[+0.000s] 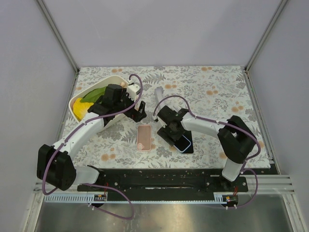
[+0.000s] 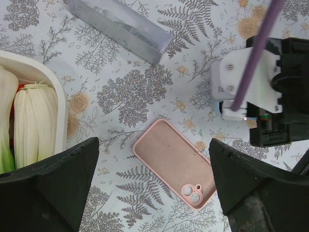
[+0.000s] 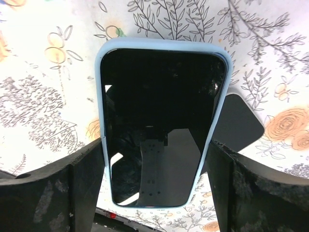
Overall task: Take the phone out of the phone case
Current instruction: Pick up the phone at the center of the board.
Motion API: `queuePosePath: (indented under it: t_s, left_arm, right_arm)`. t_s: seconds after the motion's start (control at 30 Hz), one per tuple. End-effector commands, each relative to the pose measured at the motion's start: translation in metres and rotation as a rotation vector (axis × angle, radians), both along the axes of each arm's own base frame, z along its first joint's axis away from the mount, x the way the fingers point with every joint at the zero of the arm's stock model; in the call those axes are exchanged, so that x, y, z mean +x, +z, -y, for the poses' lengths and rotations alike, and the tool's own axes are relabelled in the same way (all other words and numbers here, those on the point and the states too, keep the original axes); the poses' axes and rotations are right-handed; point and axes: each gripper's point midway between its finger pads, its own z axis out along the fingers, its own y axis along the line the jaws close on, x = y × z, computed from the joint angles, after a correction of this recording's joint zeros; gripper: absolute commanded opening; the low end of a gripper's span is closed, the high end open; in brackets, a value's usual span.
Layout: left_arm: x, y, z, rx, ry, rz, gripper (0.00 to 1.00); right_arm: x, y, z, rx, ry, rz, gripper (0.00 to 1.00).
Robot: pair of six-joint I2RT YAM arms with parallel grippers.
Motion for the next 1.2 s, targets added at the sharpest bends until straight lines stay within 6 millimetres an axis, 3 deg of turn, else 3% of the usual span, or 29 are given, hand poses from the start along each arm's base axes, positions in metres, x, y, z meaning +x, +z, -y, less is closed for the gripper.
queuePosePath:
  t_s: [0.0, 0.23, 0.5, 0.6, 0.87, 1.17]
  left_arm:
    - [0.015, 0.003, -0.001, -0.009, 0.013, 0.042, 0.99]
    - [0.018, -0.003, 0.003, -0.096, 0.003, -0.048, 0.99]
    - [-0.011, 0.0, 0.042, -0.307, -0.159, -0.305, 0.99]
    - [-0.016, 0.006, 0.053, -0.376, -0.194, -0.397, 0.99]
    - [-0.011, 0.012, 0.068, -0.454, -0.21, -0.536, 0.98]
    - [-0.014, 0.003, 0.085, -0.453, -0.232, -0.605, 0.86]
  right_arm:
    - [0.008, 0.043, -0.016, 0.12, 0.051, 0.099, 0.48]
    - [0.01, 0.067, -0.023, 0.183, 0.108, 0.137, 0.48]
    - [0.022, 0.122, -0.045, 0.312, 0.173, 0.244, 0.5]
    - [0.03, 0.135, -0.052, 0.341, 0.178, 0.28, 0.5]
    - [0.035, 0.15, -0.069, 0.396, 0.193, 0.284, 0.5]
    - [0.039, 0.153, -0.075, 0.405, 0.196, 0.285, 0.5]
